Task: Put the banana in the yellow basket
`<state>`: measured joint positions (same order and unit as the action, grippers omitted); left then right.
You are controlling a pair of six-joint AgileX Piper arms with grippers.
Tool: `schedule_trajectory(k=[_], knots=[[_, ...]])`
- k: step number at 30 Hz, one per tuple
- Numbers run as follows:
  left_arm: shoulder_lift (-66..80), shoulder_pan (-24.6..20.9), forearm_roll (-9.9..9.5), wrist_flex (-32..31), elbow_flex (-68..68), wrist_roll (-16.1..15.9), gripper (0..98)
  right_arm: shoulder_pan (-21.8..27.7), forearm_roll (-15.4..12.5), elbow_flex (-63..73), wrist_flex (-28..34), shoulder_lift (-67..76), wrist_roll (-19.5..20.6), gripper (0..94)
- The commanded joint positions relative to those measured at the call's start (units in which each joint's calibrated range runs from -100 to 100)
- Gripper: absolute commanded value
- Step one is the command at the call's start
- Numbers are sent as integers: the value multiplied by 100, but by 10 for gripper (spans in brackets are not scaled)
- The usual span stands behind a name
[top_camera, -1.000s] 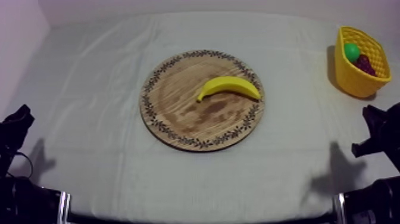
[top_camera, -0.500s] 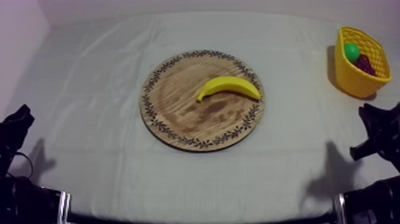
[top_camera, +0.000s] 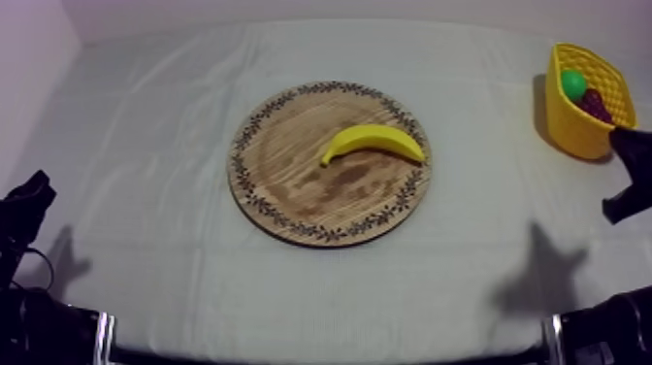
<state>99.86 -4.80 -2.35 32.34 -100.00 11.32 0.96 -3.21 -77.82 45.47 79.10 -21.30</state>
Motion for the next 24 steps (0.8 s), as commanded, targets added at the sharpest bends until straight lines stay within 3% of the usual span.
schedule_trajectory(k=[1, 15, 24], knots=[[-4, -1, -2, 0, 0, -2, 1, -6, -103, 1288, 287, -694, -10, 28], [-4, -1, -2, 0, 0, 2, 1, -512, -440, 4753, 1151, -3922, -21, 47], [-4, -1, -2, 0, 0, 3, 1, -820, -830, 6062, 1944, -5625, -518, 43]])
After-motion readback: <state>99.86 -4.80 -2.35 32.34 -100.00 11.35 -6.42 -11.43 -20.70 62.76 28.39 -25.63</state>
